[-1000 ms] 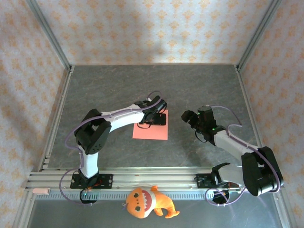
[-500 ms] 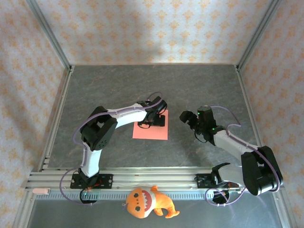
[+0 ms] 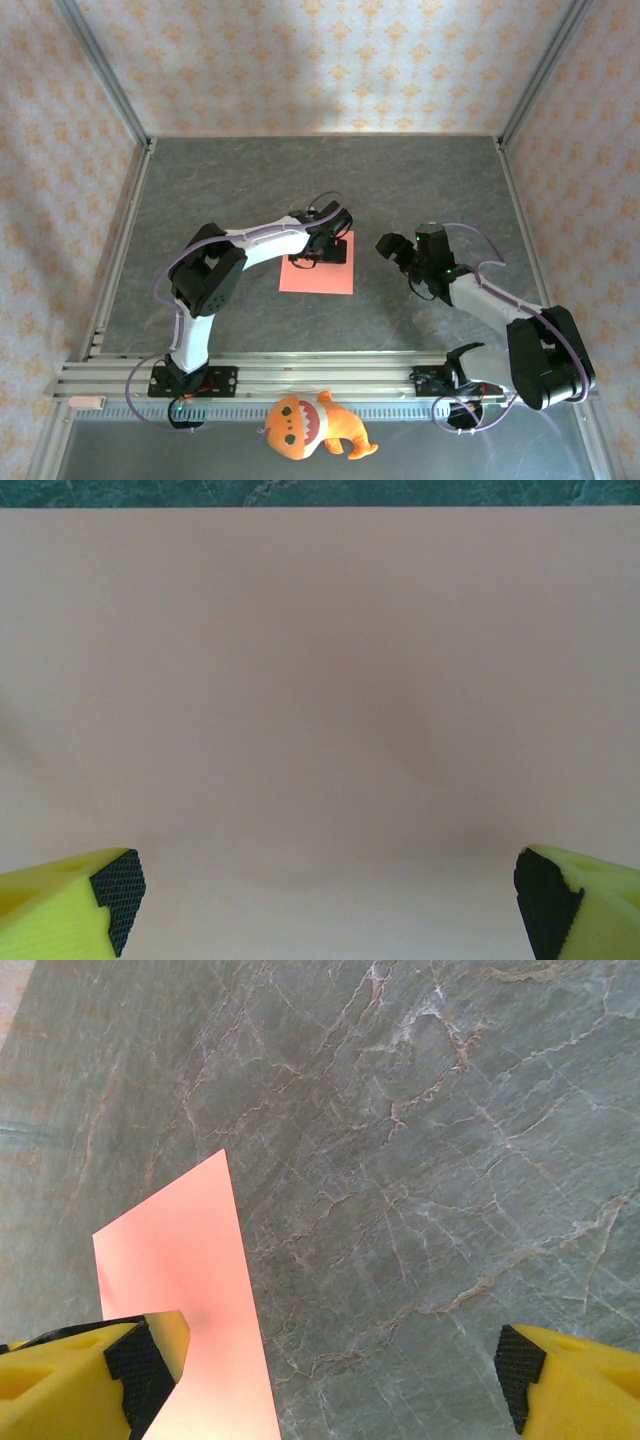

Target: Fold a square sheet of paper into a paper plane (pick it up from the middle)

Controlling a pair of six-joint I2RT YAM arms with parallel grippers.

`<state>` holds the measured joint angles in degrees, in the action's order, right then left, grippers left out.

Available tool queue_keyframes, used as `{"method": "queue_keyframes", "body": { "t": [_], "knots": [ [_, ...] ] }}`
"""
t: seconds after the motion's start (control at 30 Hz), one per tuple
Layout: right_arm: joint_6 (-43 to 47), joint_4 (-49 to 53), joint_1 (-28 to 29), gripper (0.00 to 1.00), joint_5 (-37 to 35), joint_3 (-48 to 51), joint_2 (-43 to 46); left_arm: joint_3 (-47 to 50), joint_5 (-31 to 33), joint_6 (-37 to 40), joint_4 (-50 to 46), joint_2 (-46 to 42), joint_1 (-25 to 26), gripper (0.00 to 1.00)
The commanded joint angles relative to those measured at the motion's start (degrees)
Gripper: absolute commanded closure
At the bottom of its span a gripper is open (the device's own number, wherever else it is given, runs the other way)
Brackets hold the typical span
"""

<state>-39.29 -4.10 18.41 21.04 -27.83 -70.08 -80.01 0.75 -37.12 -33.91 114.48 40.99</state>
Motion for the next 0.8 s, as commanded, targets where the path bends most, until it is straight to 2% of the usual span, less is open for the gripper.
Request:
{"method": "queue_keyframes", "body": {
  "t": [0.0, 0.33, 0.47, 0.77],
  "knots": [
    [0.7, -0.9, -0.3, 0.09, 0.3, 0.4, 0.0, -1.5, 2.1, -0.7, -2.2, 0.6, 0.0, 0.01],
    [0.6, -0.8, -0.2, 0.07, 0.8, 0.9, 0.4, 0.9, 1.6, -1.4, -0.7, 1.7, 0.0, 0.00],
    [0.4, -0.9, -0.3, 0.03, 0.9, 1.4, 1.0, 2.9, 0.9, -1.7, 0.7, 2.5, 0.3, 0.01],
    [0.1, 0.1, -0.2, 0.04, 0.4, 0.9, 0.4, 4.5, 1.9, -2.0, 1.0, 4.8, 1.0, 0.01]
  ]
}}
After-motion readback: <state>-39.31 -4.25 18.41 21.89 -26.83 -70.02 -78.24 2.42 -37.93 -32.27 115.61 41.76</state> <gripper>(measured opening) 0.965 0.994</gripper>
